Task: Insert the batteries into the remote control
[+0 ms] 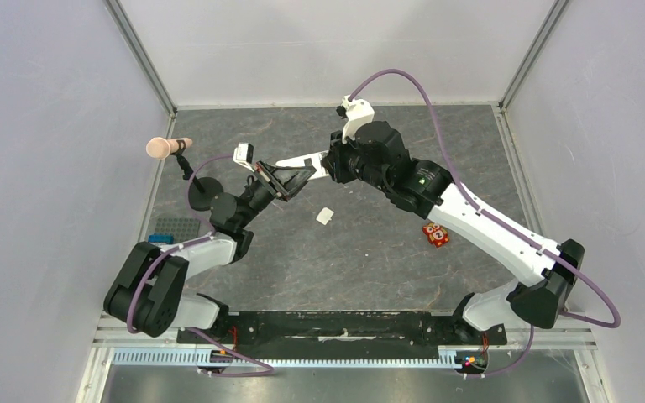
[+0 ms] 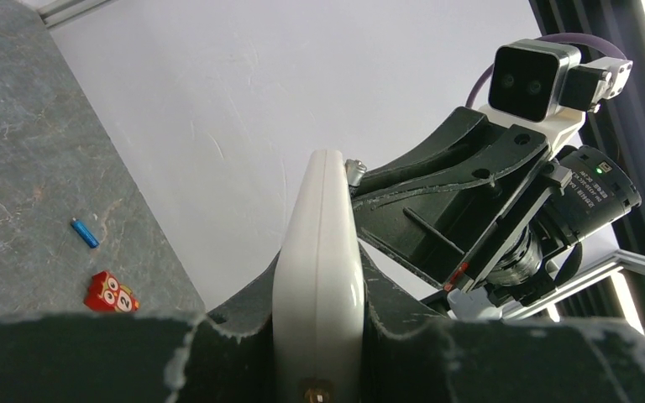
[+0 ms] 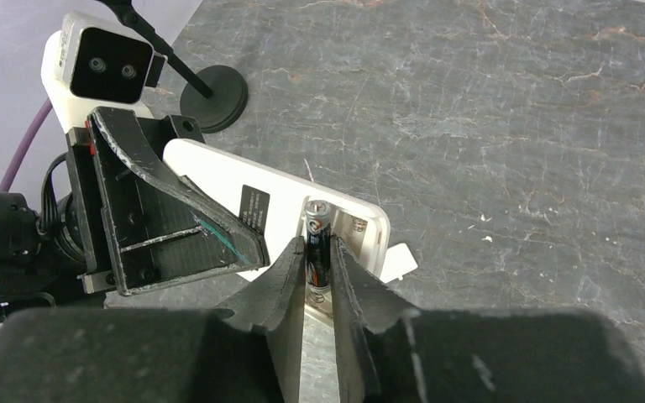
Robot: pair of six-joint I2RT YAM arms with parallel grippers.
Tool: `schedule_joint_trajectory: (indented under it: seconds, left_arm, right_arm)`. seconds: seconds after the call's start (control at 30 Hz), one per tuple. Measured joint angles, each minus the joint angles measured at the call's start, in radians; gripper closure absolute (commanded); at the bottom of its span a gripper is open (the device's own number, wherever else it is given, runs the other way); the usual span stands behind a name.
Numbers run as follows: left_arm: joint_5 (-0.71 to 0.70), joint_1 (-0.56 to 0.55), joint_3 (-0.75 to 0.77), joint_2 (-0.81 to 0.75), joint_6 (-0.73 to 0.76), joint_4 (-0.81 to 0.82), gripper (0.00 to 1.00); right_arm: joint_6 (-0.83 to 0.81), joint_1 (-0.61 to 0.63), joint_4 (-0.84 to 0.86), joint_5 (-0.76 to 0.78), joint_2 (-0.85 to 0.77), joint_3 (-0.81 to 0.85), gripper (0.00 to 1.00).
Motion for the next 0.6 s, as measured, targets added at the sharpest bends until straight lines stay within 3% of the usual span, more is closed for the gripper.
schedule_joint_trajectory:
  seconds: [0.6]
  left_arm:
    - [-0.015,-0.003,-0.005,0.025,-0.013,0.043,0.98]
  right_arm:
    - [0.054,0.008,-0.028,0.029,0.006,0.026,0.63]
